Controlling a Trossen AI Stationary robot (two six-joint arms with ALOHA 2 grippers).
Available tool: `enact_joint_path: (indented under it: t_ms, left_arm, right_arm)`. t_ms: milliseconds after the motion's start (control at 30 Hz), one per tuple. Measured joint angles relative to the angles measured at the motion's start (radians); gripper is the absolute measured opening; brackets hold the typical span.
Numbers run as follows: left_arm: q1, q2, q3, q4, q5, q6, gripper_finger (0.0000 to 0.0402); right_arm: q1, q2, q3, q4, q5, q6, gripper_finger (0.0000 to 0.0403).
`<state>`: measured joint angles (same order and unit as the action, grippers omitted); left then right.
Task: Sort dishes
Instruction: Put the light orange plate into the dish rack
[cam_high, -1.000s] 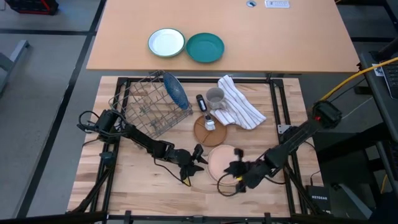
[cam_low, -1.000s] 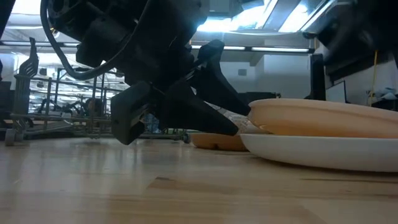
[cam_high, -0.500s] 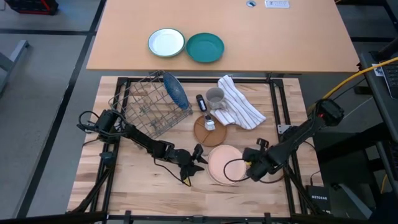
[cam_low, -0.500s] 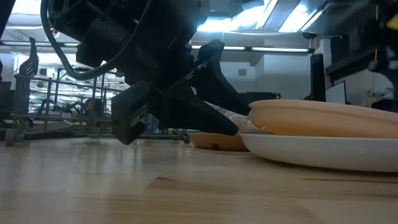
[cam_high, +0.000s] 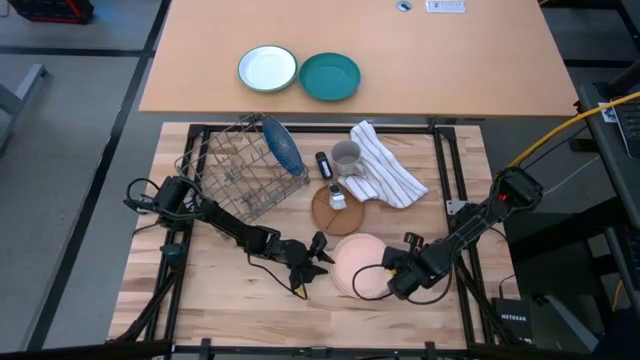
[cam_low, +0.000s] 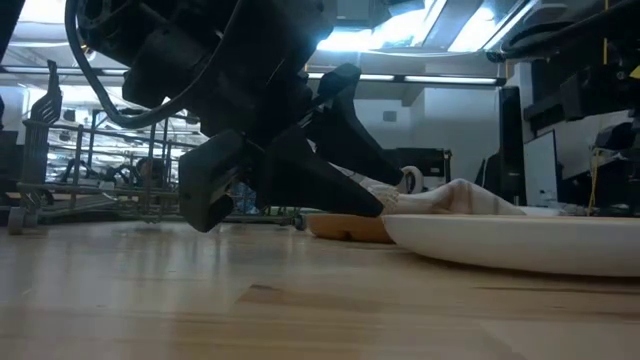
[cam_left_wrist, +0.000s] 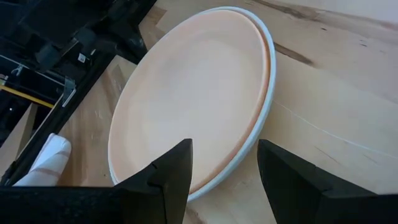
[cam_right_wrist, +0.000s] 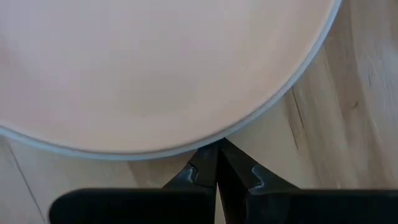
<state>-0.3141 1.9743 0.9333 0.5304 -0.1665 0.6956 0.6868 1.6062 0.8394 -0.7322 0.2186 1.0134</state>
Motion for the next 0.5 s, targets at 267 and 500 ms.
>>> enact_joint_path:
  t_ms: [267, 500]
  left_arm:
    - [-0.013, -0.001, 0.000, -0.034, 0.013, -0.012, 0.0172]
    - [-0.014, -0.001, 0.000, -0.126, 0.014, -0.006, 0.0172]
  right_arm:
    - [0.000, 0.000, 0.000, 0.042, 0.073, -0.001, 0.0009]
    - [-0.008, 0.000, 0.000, 0.113, 0.130, -0.060, 0.0010]
